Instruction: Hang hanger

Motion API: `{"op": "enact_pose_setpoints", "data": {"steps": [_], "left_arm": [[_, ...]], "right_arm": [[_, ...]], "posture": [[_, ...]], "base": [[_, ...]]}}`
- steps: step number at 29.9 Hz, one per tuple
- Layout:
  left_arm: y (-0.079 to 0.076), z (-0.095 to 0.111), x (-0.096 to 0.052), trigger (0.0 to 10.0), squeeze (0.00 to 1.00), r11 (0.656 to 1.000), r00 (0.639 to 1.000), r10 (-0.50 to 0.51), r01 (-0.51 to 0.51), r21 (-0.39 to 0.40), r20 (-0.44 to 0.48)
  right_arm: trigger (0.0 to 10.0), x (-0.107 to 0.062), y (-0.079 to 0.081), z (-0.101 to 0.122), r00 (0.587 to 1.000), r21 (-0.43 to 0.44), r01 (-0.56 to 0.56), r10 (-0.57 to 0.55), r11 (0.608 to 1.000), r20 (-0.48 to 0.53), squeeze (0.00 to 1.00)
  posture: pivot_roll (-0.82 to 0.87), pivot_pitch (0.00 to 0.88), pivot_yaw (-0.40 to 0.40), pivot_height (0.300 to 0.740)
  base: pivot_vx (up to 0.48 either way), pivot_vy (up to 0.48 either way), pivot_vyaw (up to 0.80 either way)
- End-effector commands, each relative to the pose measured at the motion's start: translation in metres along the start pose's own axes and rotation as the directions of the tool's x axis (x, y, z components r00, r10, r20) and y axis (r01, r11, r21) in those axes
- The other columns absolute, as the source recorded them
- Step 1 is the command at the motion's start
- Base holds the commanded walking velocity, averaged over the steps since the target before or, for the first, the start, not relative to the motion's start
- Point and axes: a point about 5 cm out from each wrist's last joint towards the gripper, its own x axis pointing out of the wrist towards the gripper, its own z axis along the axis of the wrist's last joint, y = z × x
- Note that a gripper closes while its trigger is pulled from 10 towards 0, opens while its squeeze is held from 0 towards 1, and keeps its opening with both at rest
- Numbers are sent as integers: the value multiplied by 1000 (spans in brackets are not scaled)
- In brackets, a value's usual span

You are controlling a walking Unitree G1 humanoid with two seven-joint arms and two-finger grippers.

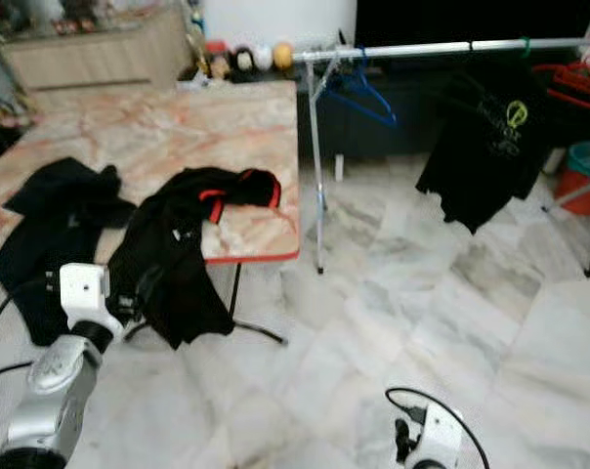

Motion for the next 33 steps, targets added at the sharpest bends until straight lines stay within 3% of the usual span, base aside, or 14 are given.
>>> {"op": "enact_pose_setpoints", "data": {"steps": [1, 3, 4, 5, 6, 8, 10, 15, 27, 30, 33], "left_arm": [[7, -12, -6, 10000, 0, 1000, 998, 19, -18, 25, -57], [13, -40, -13, 10000, 0, 998, 982, 51, -45, 36, -183], [13, -40, -13, 10000, 0, 998, 982, 51, -45, 36, -183], [20, -60, -21, 10000, 0, 996, 956, 92, -85, 38, -279], [22, -66, -23, 10000, 0, 995, 945, 100, -92, 40, -310], [21, -83, -32, 10000, 0, 996, 913, 82, -64, 59, -400], [20, -105, -46, 10000, 0, 997, 853, 69, -36, 72, -518], [19, -130, -69, 10000, 0, 997, 762, 77, -45, 66, -643], [-1, -156, -89, 10000, 0, 997, 632, 76, -74, 38, -771], [-4, -157, -89, 10000, 0, 997, 625, 74, -52, 52, -777], [-6, -159, -91, 10000, 0, 993, 620, 100, -110, 40, -778]], "right_arm": [[10000, -1, 1, -4, 1000, 7, -4, 4, 1000, -23, 0], [10000, -1, 3, -6, 999, 4, -5, 5, 1000, -32, 0], [10000, -1, 3, -6, 999, 4, -5, 5, 1000, -32, 0], [10000, -1, 3, -6, 999, 6, -8, 8, 1000, -35, 0], [10000, -1, 3, -6, 999, 7, -9, 10, 1000, -37, 0], [10000, -1, 2, -8, 999, 4, -11, 11, 1000, -45, 0], [10000, -3, 1, -11, 998, 4, -9, 9, 1000, -56, 0], [10000, -5, 4, -19, 996, 6, -15, 16, 1000, -83, 0], [10000, -5, 4, -22, 994, 6, -9, 10, 1000, -107, 0], [10000, -5, 3, -22, 994, 11, -1, 3, 1000, -112, 0], [10000, -6, 3, -24, 992, 2, -11, 11, 1000, -122, 0]], "posture": [[64, 0, 17, 740], [64, 0, 13, 740], [64, 0, 13, 740], [63, 0, 10, 740], [63, 0, 10, 740], [61, 0, 13, 740], [65, 0, 20, 740], [62, 0, 26, 740], [46, 0, 36, 740], [53, 0, 27, 740], [62, 0, 10, 740]], "base": [[-277, 0, 0], [-124, 0, 0], [0, 0, 0], [0, 0, 0], [0, 0, 0], [0, 0, 0], [0, 0, 0], [0, 0, 0], [0, 0, 0], [0, 0, 0], [360, 0, 0]]}}
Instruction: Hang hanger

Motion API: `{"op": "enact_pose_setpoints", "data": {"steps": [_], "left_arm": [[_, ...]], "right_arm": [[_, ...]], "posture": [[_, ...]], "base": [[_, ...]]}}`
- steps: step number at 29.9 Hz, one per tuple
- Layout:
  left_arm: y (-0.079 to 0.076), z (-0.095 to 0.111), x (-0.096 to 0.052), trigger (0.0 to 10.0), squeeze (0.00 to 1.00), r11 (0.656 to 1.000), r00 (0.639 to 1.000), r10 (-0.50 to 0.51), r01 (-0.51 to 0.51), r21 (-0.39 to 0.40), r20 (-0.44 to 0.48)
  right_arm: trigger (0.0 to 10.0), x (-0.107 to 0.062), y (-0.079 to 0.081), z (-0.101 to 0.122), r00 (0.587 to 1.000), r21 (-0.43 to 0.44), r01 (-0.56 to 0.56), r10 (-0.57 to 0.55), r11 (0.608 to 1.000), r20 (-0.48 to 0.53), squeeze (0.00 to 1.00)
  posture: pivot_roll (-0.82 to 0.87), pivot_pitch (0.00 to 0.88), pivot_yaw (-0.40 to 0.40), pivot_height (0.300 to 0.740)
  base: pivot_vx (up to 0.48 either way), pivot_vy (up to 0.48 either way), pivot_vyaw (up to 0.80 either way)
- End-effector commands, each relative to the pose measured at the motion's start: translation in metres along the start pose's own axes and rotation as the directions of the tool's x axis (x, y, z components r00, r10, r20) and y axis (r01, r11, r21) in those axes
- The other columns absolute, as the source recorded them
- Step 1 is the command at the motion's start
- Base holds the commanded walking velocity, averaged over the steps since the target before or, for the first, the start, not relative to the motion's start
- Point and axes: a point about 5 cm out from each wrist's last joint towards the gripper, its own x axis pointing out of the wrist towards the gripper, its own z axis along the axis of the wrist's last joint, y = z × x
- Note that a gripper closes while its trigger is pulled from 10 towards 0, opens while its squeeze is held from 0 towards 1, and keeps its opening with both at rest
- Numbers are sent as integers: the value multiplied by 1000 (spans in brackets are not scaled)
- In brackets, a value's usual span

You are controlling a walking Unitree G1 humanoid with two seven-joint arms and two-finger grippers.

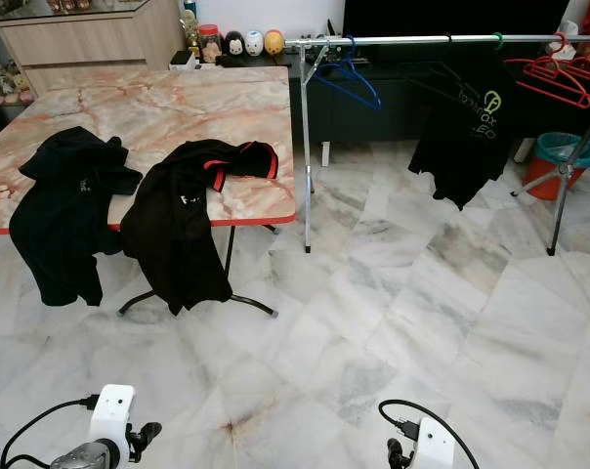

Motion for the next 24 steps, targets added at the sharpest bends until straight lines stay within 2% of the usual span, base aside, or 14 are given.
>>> {"op": "enact_pose_setpoints", "data": {"steps": [1, 5, 8, 15, 24], "left_arm": [[1, -4, -1, 10000, 0, 999, 1000, 26, -27, -37, -16], [1, -8, -1, 10000, 0, 998, 999, 35, -36, -55, -27], [0, -16, -3, 10000, 0, 998, 998, 36, -39, -54, -52], [0, -21, -4, 10000, 0, 998, 997, 44, -48, -52, -67], [3, -25, -5, 10000, 0, 996, 995, 57, -62, -60, -82]], "right_arm": [[10000, 0, 0, -3, 1000, -1, -2, 2, 1000, -15, 0], [10000, -1, -4, -3, 1000, -9, 4, -4, 1000, -21, 0], [10000, -2, -15, -2, 1000, 0, 16, -16, 1000, -25, 0], [10000, -5, -23, -8, 999, -2, 20, -20, 1000, -45, 0], [10000, -7, -25, -15, 997, 3, 25, -25, 1000, -68, 0]], "posture": [[63, 0, 8, 740], [55, 0, 7, 740], [45, 0, 13, 740], [49, 0, 16, 740], [47, 0, 20, 740]], "base": [[375, 0, 0], [374, 0, 0], [376, 0, 0], [377, 0, -742], [377, 0, -669]]}}
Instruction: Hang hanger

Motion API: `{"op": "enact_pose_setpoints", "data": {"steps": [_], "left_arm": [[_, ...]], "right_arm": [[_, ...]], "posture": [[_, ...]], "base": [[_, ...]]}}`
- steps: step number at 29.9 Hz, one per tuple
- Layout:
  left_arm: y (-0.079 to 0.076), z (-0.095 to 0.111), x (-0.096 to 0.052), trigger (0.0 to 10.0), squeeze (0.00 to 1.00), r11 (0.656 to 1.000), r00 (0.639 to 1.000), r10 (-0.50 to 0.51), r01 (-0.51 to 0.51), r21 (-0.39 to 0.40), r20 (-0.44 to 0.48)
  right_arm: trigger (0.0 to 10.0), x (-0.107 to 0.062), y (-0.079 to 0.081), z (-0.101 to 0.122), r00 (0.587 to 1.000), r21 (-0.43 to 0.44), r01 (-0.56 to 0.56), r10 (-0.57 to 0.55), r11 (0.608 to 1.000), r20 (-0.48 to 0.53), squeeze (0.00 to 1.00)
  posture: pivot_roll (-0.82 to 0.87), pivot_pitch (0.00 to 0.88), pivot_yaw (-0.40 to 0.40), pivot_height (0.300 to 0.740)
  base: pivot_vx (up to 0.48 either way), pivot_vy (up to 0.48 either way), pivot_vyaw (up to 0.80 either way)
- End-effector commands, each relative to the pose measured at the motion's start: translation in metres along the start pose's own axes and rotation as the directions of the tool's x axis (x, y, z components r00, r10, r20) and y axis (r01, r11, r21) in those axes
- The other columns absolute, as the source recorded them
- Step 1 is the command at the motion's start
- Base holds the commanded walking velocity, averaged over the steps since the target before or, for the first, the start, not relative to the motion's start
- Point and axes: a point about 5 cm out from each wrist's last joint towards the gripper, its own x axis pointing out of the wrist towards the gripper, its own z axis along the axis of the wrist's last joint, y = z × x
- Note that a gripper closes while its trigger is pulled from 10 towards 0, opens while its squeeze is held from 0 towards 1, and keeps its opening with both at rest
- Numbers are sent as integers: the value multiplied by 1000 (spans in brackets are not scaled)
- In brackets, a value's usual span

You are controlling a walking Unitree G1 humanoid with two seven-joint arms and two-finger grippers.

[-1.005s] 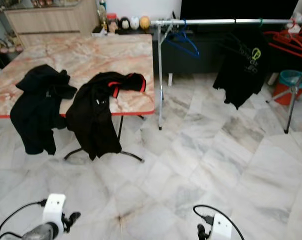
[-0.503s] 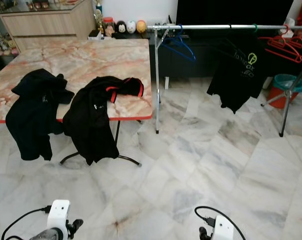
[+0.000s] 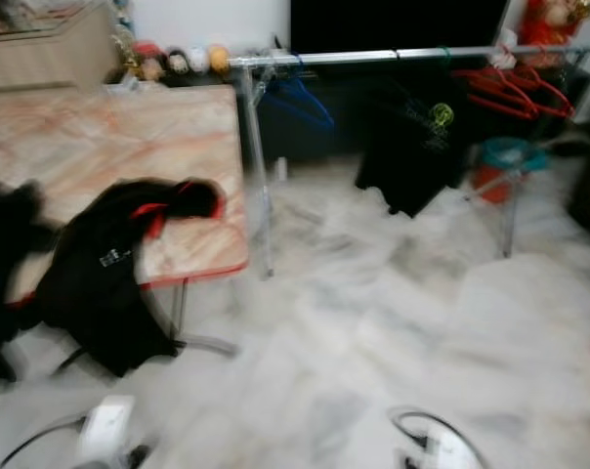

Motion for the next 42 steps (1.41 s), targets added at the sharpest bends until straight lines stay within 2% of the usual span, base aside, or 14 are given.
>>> {"op": "enact_pose_setpoints", "data": {"steps": [1, 7, 12, 16, 21, 26, 37, 40, 42], "left_arm": [[-6, 5, 2, 10000, 0, 1000, 1000, -12, 12, -8, 13], [-5, 3, 1, 10000, 0, 1000, 1000, -8, 8, -13, 4], [-4, 0, 1, 10000, 0, 1000, 1000, -9, 8, -10, -10], [-2, -1, 0, 10000, 0, 1000, 1000, -6, 6, -8, -15], [-2, -2, 0, 10000, 0, 1000, 1000, -7, 7, -7, -18], [-2, -4, 0, 10000, 0, 1000, 1000, -7, 6, -11, -23], [-2, -7, -1, 10000, 0, 1000, 999, -6, 6, -10, -31], [-1, -7, -1, 10000, 0, 1000, 999, -6, 5, -10, -32], [-2, -7, -1, 10000, 0, 1000, 999, -6, 6, -10, -32]], "right_arm": [[10000, -3, -14, -5, 999, 7, 42, -42, 999, -18, 0], [10000, -3, -11, -6, 999, 4, 38, -38, 999, -24, 0], [10000, 0, 4, -5, 1000, 6, 20, -20, 1000, -24, 0], [10000, 1, 9, -4, 1000, 6, 15, -15, 1000, -21, 0], [10000, 1, 7, -3, 1000, 6, 20, -20, 1000, -22, 0], [10000, -1, -2, -4, 999, 10, 27, -27, 1000, -24, 0], [10000, -3, -11, -6, 999, 6, 35, -35, 999, -27, 0], [10000, -3, -9, -9, 999, 5, 32, -31, 999, -30, 0], [10000, -2, -2, -9, 999, 10, 25, -25, 1000, -26, 0]], "posture": [[47, 0, 20, 740], [47, 0, 15, 740], [41, 0, 23, 740], [41, 0, 24, 740], [47, 0, 23, 740], [50, 0, 20, 740], [51, 0, 20, 740], [51, 0, 21, 740], [49, 0, 22, 740]], "base": [[375, 0, 0], [378, 0, -165], [376, 0, -739], [378, 0, -536], [378, 0, -94], [377, 0, -741], [375, 0, -711], [375, 0, -700], [375, 0, -278]]}}
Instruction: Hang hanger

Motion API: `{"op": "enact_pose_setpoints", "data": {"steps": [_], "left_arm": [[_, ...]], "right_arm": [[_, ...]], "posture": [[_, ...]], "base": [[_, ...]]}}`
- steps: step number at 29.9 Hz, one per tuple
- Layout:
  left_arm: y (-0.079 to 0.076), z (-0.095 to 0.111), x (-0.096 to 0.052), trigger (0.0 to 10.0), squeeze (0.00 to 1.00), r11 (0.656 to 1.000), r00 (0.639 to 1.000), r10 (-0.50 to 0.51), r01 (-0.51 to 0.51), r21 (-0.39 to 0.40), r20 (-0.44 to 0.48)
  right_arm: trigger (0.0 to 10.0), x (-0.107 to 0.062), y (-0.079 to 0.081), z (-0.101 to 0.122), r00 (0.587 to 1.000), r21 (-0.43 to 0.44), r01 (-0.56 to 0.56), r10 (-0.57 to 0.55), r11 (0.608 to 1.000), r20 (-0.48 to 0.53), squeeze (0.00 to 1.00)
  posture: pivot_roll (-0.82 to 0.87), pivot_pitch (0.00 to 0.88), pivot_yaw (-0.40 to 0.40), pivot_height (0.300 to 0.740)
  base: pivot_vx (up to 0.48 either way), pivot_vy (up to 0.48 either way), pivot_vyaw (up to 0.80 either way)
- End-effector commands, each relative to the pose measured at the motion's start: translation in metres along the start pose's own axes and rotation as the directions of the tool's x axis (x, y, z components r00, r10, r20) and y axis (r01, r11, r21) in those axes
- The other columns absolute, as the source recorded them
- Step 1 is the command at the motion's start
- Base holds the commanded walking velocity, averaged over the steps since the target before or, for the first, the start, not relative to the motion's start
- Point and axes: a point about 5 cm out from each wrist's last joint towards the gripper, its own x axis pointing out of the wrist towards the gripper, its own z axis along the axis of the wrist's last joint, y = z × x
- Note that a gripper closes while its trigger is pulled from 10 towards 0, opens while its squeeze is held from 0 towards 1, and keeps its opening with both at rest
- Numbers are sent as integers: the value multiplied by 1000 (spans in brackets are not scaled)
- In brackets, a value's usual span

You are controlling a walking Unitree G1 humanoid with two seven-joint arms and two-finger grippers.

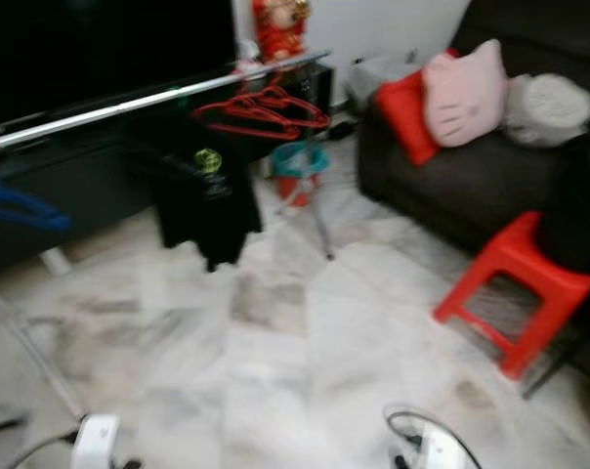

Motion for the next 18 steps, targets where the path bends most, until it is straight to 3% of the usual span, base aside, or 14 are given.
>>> {"op": "enact_pose_setpoints", "data": {"steps": [1, 9, 14, 18], "left_arm": [[-5, 3, 1, 10000, 0, 1000, 1000, -13, 13, -5, 8], [-9, 7, 2, 10000, 0, 1000, 1000, -22, 22, 1, 17], [-9, 7, 2, 10000, 0, 1000, 1000, -23, 23, 1, 17], [-10, 7, 2, 10000, 0, 1000, 1000, -26, 26, 0, 16]], "right_arm": [[10000, 0, 0, 1, 1000, 1, 12, -12, 1000, 6, 0], [10000, 5, 34, 10, 999, -4, -18, 18, 1000, 26, 0], [10000, 5, 35, 10, 1000, -3, -17, 17, 1000, 26, 0], [10000, 3, 12, 6, 1000, 3, 6, -6, 1000, 26, 0]], "posture": [[49, 0, 23, 740], [43, 0, 25, 740], [42, 0, 25, 740], [41, 0, 23, 740]], "base": [[375, 0, 0], [371, 0, 0], [371, 0, 0], [368, 0, 0]]}}
